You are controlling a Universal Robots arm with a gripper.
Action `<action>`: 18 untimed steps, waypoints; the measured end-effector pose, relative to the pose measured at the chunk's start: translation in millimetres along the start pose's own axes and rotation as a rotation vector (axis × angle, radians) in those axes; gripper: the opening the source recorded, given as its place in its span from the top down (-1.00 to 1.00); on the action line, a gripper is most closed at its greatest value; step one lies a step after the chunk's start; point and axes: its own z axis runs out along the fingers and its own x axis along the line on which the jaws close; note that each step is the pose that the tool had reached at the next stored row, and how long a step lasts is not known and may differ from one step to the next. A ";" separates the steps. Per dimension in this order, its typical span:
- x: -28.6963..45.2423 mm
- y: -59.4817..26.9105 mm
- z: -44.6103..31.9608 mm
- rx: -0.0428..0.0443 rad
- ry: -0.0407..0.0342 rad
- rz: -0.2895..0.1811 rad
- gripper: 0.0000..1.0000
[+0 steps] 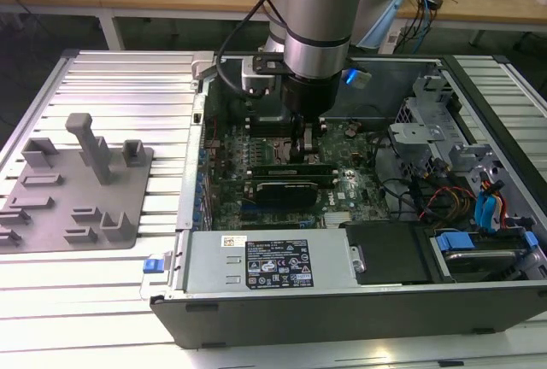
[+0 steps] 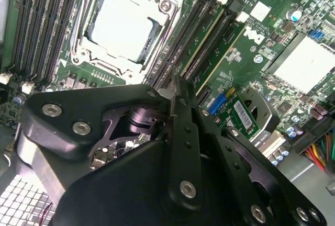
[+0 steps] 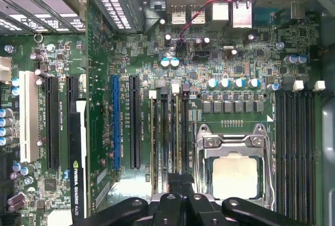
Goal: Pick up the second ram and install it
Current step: 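Press down the second ram until it locks into place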
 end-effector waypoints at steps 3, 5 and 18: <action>-0.3 -16.2 -0.2 -0.0002 0.0000 0.000 0.84; -0.5 -28.4 -0.3 -0.0005 0.0000 0.000 0.84; -2.1 -57.7 8.1 -0.0013 0.0009 0.003 0.84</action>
